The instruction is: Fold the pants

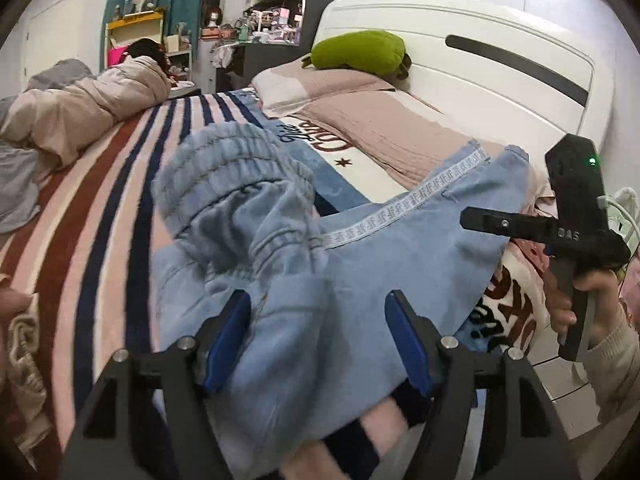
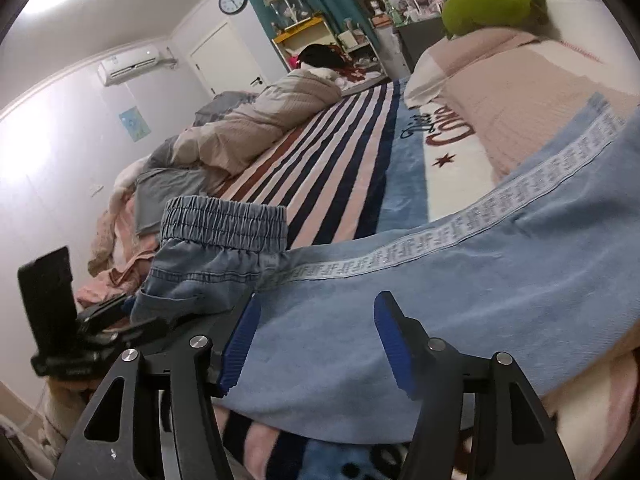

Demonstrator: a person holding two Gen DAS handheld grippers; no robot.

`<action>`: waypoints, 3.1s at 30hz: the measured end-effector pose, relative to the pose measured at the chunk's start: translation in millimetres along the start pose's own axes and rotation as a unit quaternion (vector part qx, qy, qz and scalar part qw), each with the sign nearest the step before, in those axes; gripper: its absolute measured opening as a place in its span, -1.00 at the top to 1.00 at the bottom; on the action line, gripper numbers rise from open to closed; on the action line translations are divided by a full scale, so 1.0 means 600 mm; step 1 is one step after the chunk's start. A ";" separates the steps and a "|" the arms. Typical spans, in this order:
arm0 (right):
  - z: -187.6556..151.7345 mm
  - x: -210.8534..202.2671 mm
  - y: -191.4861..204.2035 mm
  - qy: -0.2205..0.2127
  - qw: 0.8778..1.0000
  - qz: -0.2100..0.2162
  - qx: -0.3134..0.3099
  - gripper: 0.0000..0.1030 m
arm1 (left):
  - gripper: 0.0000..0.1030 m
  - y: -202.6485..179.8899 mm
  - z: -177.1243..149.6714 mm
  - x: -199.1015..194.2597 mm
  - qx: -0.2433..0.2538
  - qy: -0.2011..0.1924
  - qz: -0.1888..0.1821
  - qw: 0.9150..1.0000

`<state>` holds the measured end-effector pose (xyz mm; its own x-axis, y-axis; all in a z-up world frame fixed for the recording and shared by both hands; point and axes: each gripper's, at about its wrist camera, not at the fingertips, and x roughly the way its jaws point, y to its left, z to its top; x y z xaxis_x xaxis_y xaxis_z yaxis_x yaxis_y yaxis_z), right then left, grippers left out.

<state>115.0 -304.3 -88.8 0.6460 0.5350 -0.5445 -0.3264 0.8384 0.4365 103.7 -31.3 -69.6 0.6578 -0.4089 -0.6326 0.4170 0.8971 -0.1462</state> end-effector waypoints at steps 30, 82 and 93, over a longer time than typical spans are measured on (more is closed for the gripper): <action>0.061 0.231 0.305 0.054 0.959 -0.148 -0.236 0.53 | -0.28 0.278 0.001 -0.083 -0.162 -0.099 0.119 0.975; 0.000 0.089 0.011 0.128 0.981 -0.146 -0.028 -0.14 | -0.29 0.142 -0.032 0.053 -0.100 0.021 0.030 0.994; 0.038 -0.162 -0.066 -0.052 0.954 -0.294 -0.009 -0.24 | -0.28 0.127 -0.006 0.001 -0.110 -0.025 0.070 0.991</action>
<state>80.8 -392.1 -36.9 0.7856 -0.0402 -0.6175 0.1024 0.9926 0.0656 133.5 37.2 -83.9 0.7327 -0.2804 -0.6201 0.1758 0.9582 -0.2255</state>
